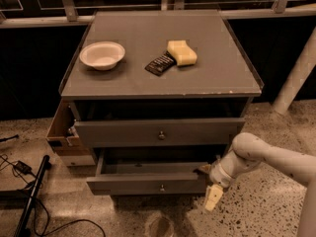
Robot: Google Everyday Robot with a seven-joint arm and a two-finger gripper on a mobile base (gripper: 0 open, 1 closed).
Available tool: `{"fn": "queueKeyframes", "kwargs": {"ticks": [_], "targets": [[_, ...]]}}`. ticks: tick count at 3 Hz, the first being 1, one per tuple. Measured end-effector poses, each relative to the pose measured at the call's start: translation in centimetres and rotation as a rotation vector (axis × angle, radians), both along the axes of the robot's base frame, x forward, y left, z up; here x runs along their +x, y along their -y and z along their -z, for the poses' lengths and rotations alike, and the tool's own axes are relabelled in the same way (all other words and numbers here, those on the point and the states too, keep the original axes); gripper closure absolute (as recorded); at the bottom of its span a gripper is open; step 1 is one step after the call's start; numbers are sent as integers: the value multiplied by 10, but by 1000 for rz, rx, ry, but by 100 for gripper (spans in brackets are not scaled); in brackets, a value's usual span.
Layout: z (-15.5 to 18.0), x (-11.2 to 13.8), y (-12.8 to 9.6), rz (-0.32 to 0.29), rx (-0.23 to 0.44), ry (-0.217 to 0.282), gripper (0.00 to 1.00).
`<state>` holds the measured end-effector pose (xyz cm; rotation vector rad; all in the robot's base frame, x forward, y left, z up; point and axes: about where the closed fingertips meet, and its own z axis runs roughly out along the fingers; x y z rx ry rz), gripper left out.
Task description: Open middle drawer
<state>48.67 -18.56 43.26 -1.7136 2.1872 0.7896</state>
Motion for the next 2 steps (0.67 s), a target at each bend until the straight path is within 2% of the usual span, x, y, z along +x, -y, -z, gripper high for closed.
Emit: {"fn": "queueKeyframes", "kwargs": {"ticks": [1, 2], "targets": [[-12, -25, 2, -17, 45, -81, 0], [-23, -52, 9, -31, 66, -184, 0]]}}
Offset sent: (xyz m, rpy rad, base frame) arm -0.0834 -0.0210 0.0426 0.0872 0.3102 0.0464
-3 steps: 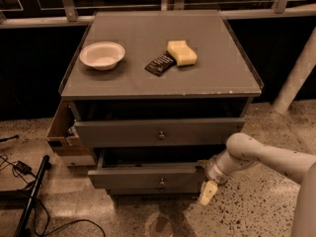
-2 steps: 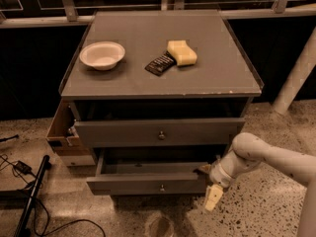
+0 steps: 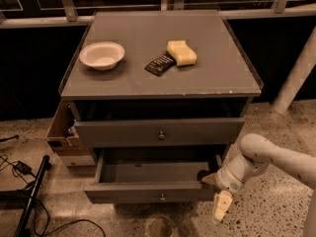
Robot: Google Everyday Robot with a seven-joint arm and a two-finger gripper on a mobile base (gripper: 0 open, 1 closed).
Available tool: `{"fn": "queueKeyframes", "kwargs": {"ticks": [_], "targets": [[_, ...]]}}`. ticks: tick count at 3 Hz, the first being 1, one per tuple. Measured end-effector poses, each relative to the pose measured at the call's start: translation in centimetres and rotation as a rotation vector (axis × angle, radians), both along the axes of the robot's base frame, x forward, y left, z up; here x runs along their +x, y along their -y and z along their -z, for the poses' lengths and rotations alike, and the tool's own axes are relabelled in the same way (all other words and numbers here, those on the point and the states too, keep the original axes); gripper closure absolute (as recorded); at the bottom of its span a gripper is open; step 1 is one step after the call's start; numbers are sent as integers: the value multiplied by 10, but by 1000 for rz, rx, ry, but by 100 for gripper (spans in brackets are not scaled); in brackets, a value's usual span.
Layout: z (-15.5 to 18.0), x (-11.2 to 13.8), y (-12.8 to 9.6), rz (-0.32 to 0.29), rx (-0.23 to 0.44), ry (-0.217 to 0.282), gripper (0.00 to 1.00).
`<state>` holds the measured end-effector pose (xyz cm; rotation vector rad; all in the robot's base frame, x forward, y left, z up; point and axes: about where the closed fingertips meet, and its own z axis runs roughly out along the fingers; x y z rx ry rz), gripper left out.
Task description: Open middle drawer
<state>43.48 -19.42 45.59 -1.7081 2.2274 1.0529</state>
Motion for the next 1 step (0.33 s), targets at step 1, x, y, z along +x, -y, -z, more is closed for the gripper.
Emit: {"fn": "queueKeyframes", "kwargs": {"ticks": [1], "targets": [[-1, -4, -1, -10, 4, -13, 0]]}}
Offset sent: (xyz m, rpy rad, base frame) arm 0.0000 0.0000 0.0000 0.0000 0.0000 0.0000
